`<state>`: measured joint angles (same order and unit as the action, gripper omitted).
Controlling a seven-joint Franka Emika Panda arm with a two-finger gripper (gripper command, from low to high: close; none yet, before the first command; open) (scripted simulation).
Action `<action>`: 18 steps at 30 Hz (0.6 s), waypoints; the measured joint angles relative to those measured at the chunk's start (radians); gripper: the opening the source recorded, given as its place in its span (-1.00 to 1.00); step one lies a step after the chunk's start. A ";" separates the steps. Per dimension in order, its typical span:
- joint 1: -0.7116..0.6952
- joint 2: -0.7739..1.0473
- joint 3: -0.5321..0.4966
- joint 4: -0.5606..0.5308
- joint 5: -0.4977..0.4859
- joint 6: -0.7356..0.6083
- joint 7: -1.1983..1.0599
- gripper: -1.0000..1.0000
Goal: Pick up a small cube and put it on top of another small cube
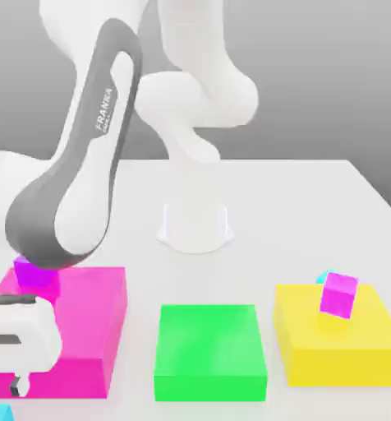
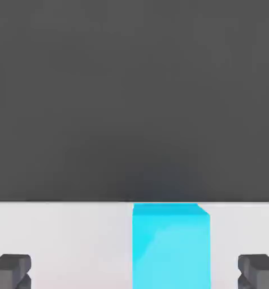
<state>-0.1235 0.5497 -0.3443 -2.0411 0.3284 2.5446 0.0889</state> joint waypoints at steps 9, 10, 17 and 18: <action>-0.040 0.115 0.047 0.030 0.047 0.079 -0.037 -1.00; -0.035 0.103 0.041 0.027 0.042 0.070 -0.033 -1.00; 0.013 -0.110 -0.062 -0.078 -0.018 -0.055 0.066 -1.00; 0.016 -0.139 -0.078 -0.101 -0.022 -0.066 0.088 -1.00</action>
<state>-0.1075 0.4103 -0.4221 -2.1426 0.3061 2.4790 0.1770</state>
